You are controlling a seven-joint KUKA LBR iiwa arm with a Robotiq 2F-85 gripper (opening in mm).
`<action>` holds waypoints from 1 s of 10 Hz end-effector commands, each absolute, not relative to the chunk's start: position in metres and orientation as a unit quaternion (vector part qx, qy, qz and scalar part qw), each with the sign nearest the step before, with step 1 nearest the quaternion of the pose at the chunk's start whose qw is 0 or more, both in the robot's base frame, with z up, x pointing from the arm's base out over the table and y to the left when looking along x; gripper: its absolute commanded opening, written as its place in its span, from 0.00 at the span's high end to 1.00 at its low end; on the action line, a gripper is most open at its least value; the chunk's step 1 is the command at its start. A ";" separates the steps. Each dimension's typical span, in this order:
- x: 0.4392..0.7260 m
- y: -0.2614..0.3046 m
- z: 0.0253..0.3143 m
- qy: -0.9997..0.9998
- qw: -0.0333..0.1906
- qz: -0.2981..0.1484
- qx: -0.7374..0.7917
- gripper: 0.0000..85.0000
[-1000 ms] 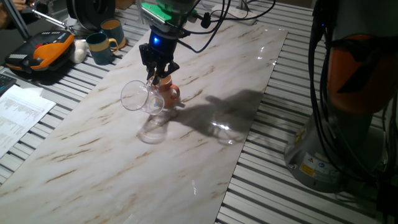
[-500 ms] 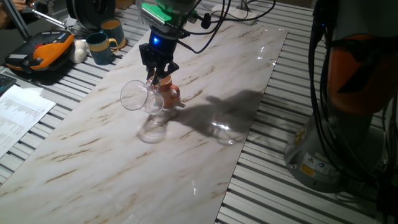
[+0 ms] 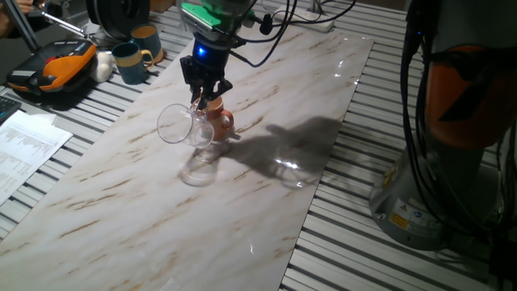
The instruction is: Pour the water from one cup into another empty cup
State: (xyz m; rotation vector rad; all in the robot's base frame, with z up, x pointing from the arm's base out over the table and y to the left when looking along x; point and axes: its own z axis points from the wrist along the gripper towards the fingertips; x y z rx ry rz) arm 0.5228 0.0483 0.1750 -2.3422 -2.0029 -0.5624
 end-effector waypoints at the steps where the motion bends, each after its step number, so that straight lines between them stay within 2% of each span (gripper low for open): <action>1: 0.523 0.048 0.175 -0.639 0.003 -0.180 -0.748 1.00; 6: 0.524 0.047 0.174 -0.646 0.007 -0.172 -0.743 1.00; 10: 0.524 0.047 0.174 -0.641 0.005 -0.188 -0.744 1.00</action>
